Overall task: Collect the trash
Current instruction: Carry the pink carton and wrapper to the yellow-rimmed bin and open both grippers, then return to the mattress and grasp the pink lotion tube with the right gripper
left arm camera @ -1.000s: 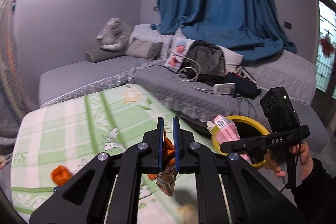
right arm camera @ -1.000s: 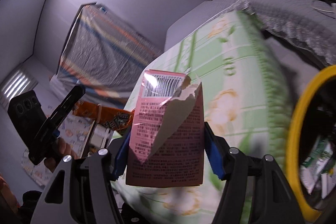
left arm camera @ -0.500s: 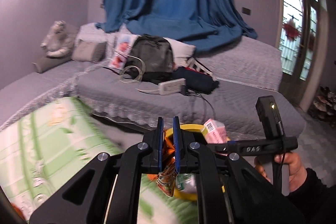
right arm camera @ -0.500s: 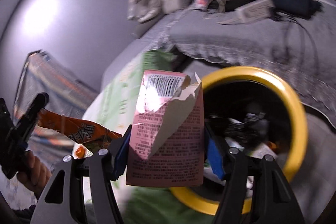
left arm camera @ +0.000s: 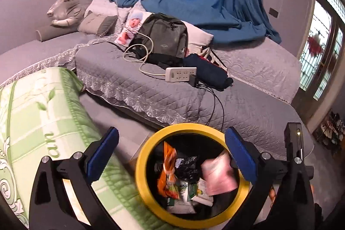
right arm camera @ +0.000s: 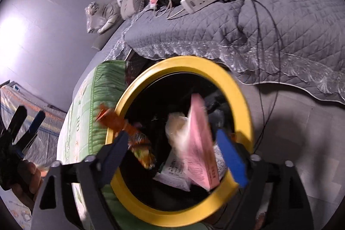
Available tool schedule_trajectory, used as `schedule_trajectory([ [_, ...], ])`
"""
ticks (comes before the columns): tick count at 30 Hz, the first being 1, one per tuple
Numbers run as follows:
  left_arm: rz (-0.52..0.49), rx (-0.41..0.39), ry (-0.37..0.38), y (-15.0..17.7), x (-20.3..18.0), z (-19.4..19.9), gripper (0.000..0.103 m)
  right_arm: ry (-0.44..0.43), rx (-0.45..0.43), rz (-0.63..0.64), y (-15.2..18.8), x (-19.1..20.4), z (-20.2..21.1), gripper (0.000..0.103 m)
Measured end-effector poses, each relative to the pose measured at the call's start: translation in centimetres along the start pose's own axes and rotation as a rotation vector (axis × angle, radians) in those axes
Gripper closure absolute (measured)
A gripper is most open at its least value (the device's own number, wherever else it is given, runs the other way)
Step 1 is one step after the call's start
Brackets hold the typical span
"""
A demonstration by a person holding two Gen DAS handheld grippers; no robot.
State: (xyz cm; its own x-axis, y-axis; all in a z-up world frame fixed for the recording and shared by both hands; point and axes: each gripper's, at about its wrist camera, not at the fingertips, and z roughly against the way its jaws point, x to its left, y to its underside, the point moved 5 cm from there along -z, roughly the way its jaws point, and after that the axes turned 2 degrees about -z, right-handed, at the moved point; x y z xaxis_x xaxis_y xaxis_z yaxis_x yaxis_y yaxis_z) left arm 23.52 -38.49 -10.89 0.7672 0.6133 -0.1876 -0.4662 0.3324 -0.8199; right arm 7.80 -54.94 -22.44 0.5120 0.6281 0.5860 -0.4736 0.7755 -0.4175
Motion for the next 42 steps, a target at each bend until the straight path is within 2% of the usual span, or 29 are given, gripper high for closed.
schedule_trajectory([
  [2, 0.019, -0.026, -0.06, 0.4, 1.9, 1.7, 0.009, 0.009, -0.021, 0.029, 0.1, 0.4, 0.7, 0.017],
  [5, 0.076, -0.069, -0.117, 1.3, 5.1, 5.4, 0.008, -0.013, -0.043, 0.143, 0.8, 3.2, 1.4, 0.017],
  [8, 0.107, -0.134, -0.204, 2.8, 9.3, 10.8, 0.008, -0.086, -0.027, 0.317, 2.2, 8.8, 1.5, 0.017],
  [12, 0.152, -0.195, -0.347, 5.6, 15.5, 18.6, 0.008, -0.24, 0.038, 0.563, 6.2, 18.7, 0.4, 0.017],
  [15, 0.226, -0.236, -0.493, 8.7, 20.2, 24.9, 0.008, -0.36, 0.135, 0.746, 10.9, 26.6, -1.3, 0.017],
  [18, 0.308, -0.285, -0.649, 12.7, 24.3, 31.6, 0.008, -0.483, 0.281, 0.934, 17.3, 34.2, -3.7, 0.017],
  [20, 0.364, -0.301, -0.765, 15.8, 26.6, 35.9, 0.008, -0.504, 0.372, 1.082, 22.5, 38.9, -6.0, 0.017],
  [23, 0.448, -0.303, -0.871, 19.7, 29.2, 40.7, 0.008, -0.508, 0.485, 1.237, 28.5, 44.0, -9.0, 0.021],
  [26, 0.53, -0.31, -0.89, 22.6, 31.0, 44.0, 0.008, -0.479, 0.545, 1.318, 32.6, 47.5, -11.8, 0.024],
  [29, 0.593, -0.324, -0.896, 25.0, 32.2, 46.0, 0.008, -0.45, 0.601, 1.334, 34.7, 49.6, -14.3, 0.032],
  [31, 0.61, -0.323, -0.895, 25.8, 32.9, 46.7, 0.008, -0.42, 0.619, 1.344, 35.6, 50.8, -16.0, 0.032],
  [40, 0.649, -0.33, -0.856, 27.0, 34.3, 46.1, 0.008, -0.299, 0.688, 1.354, 37.9, 52.8, -21.1, 0.037],
  [42, 0.656, -0.315, -0.853, 27.1, 34.6, 45.6, 0.008, -0.28, 0.683, 1.361, 38.0, 52.8, -21.3, 0.043],
])
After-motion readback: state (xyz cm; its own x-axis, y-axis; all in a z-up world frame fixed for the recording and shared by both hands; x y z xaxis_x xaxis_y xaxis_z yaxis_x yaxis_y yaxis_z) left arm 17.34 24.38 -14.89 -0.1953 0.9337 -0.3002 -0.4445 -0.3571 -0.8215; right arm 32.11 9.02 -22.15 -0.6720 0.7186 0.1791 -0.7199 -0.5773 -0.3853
